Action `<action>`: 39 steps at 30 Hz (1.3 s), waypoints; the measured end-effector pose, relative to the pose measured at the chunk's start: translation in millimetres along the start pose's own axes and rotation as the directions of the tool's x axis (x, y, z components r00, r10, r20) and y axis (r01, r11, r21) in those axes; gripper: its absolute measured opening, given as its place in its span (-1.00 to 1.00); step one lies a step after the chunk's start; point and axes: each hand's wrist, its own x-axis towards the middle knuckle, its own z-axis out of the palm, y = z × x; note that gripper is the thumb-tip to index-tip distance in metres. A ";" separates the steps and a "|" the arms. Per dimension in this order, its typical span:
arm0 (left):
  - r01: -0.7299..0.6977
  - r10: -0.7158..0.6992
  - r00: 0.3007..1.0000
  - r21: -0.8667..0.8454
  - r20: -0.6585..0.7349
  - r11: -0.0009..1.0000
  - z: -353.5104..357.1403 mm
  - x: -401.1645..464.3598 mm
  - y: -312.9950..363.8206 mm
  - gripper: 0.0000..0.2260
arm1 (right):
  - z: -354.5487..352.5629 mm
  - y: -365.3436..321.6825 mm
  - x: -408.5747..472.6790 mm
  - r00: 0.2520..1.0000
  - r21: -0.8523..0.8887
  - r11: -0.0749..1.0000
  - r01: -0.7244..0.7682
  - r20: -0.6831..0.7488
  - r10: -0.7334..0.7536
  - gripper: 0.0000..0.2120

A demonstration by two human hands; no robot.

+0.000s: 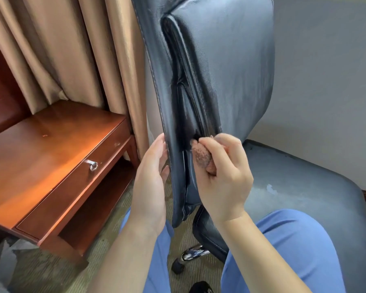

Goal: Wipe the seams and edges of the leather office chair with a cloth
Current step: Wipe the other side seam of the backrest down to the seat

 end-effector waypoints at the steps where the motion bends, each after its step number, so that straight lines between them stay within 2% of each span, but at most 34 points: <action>1: -0.004 0.004 1.000 0.000 0.000 1.000 0.5 0.6 -1.4 -0.58 | 0.2 -2.5 6.9 1.000 0.004 1.000 -0.002 -0.014 0.002 -0.89; 6: -0.027 0.027 0.999 -0.009 0.025 1.000 3.7 1.5 -2.5 -0.53 | -2.0 6.2 -5.7 1.000 -0.021 1.000 0.017 -0.009 -0.017 -0.86; 11: -0.032 0.032 0.999 -0.011 0.019 0.999 0.4 1.8 -5.2 -0.53 | -2.8 20.7 -44.4 0.994 -0.073 0.992 -0.103 0.018 0.105 -0.94; 15: -0.045 0.045 0.999 -0.008 -0.003 0.999 1.1 1.2 -8.0 -0.60 | -0.5 5.3 -17.0 0.990 0.011 0.992 -0.125 -0.069 0.125 -0.96; 18: -0.031 0.031 0.999 -0.015 -0.019 0.999 3.0 1.6 -5.7 -0.57 | 4.2 -7.7 14.3 0.988 0.045 0.993 -0.107 -0.107 0.111 -0.93; 22: -0.020 0.019 0.999 -0.034 -0.040 0.999 4.3 0.1 -0.4 -0.65 | 5.0 -2.1 5.3 0.993 0.033 0.995 -0.094 -0.069 0.096 -0.97; 27: -0.032 0.031 0.999 -0.023 -0.039 0.999 5.4 0.8 -1.5 -0.65 | 0.8 17.9 -40.3 0.986 -0.039 0.985 -0.169 -0.014 0.168 -0.99; 31: -0.043 0.043 0.998 -0.010 -0.035 0.999 4.0 1.9 -8.8 -0.52 | 2.4 8.3 -24.2 0.986 -0.001 0.988 -0.157 -0.058 0.157 -0.96; 35: -0.041 0.041 0.998 -0.016 -0.038 0.999 3.3 3.1 -9.4 -0.50 | 6.6 -4.4 7.0 0.985 0.083 0.987 -0.139 -0.095 0.147 -0.92; 39: -0.044 0.043 0.998 -0.016 -0.055 0.999 2.6 3.2 -7.9 -0.50 | 5.2 7.6 -15.2 0.976 0.129 0.972 -0.198 -0.068 0.208 -0.80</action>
